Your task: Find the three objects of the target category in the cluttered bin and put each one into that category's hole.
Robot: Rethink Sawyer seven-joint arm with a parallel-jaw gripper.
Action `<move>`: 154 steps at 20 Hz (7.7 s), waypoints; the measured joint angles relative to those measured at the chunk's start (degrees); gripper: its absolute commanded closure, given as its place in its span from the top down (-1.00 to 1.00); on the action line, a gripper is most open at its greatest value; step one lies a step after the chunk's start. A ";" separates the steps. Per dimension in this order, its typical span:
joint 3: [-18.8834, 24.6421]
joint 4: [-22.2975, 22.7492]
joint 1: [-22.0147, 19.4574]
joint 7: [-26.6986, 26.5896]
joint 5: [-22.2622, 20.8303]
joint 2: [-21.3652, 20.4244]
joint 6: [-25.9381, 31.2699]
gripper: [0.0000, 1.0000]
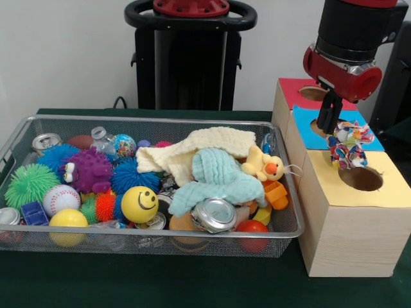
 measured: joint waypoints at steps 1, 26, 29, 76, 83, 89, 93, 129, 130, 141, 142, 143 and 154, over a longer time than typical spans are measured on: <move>0.01 -0.32 0.00 0.00 0.00 0.24 0.00 -1.00; -0.01 -11.18 0.01 0.00 0.68 3.00 1.39 -1.00; -0.01 -11.17 0.01 0.00 0.68 2.98 1.39 -1.00; 0.53 -0.47 0.14 0.00 0.70 -2.30 1.35 -1.00; 1.85 -0.47 0.16 0.00 0.71 -1.55 1.20 -1.00; 2.25 -0.48 0.17 0.00 0.72 0.70 -0.66 -1.00; 2.33 -0.50 0.17 0.00 0.74 1.98 -2.60 -1.00; 2.40 -6.43 0.18 0.00 0.93 5.74 -4.65 -1.00; 2.40 -6.83 0.18 0.00 0.93 5.99 -4.30 -1.00; 2.41 -9.06 0.25 0.00 1.16 7.57 -2.23 -1.00; 2.41 -9.55 0.31 0.00 1.17 8.01 -1.91 -1.00; 2.41 -9.69 0.33 0.00 1.18 8.16 -1.84 -1.00; 2.41 -10.62 0.59 0.00 1.83 10.53 -1.78 -1.00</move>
